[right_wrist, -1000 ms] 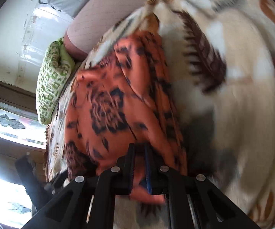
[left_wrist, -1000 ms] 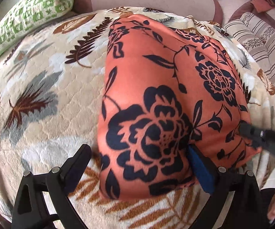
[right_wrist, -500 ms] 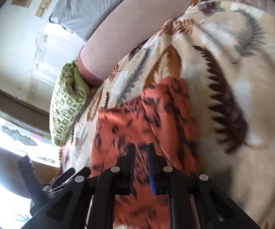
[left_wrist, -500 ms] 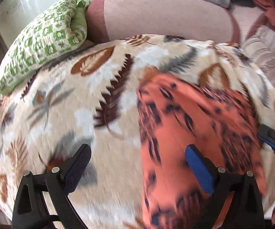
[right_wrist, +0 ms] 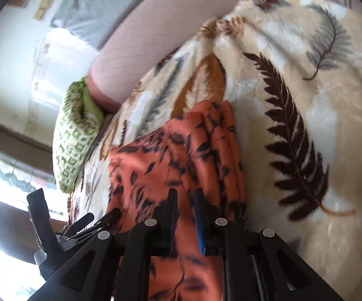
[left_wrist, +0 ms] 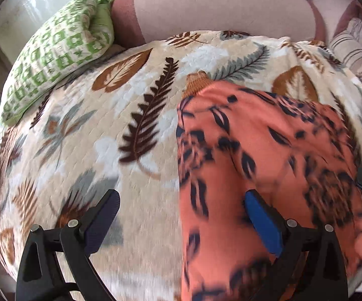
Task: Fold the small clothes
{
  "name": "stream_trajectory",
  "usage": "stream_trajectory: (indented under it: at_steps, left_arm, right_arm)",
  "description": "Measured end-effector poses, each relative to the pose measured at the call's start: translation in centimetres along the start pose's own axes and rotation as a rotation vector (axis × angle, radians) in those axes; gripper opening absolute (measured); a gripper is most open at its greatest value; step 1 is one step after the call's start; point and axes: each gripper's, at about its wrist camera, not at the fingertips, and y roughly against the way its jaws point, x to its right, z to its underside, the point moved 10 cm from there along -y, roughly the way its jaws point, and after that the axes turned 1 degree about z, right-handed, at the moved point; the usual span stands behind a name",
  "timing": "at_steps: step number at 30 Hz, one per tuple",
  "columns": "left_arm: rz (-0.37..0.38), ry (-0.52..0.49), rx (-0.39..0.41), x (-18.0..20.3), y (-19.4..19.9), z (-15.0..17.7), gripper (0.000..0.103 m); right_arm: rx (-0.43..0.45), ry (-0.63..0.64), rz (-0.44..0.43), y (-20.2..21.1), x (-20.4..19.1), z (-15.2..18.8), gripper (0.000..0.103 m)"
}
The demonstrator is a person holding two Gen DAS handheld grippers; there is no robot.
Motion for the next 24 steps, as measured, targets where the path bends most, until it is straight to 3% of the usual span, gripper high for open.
stream_trajectory:
  at_steps: [3, 6, 7, 10, 12, 15, 18, 24]
  left_arm:
    - [0.018, 0.008, 0.026, 0.1, 2.0, 2.4, 0.1]
    - [0.023, -0.007, 0.031, 0.8, 2.4, 4.9, 0.1]
    - [0.029, -0.013, 0.021, 1.1, 2.0, 5.7, 0.1]
    - [0.053, -0.028, -0.022, 1.6, 0.9, 7.3, 0.103]
    - [0.041, -0.084, -0.067, 2.3, 0.9, 8.2, 0.103]
    - [0.019, -0.146, -0.072, 2.8, 2.0, 8.7, 0.103]
    - [0.044, -0.116, -0.087, 2.6, 2.1, 9.5, 0.103]
    - [0.109, -0.004, -0.077, 1.6, 3.4, 10.7, 0.103]
  right_arm:
    - [0.005, 0.023, -0.029, 1.2, -1.1, 1.8, 0.017]
    - [-0.061, 0.043, 0.051, 0.2, -0.5, 4.3, 0.017]
    - [-0.095, 0.048, 0.065, -0.4, -0.1, 5.2, 0.019]
    - [-0.075, 0.042, 0.063, 0.0, 0.1, 5.6, 0.019]
    - [-0.068, 0.031, 0.058, 0.6, 0.5, 6.0, 0.019]
    - [-0.082, -0.022, 0.06, 1.6, 1.7, 7.0, 0.019]
    - [-0.105, -0.073, 0.027, 1.9, 2.8, 8.1, 0.019]
    - [-0.084, -0.03, 0.05, 2.1, 2.3, 9.0, 0.019]
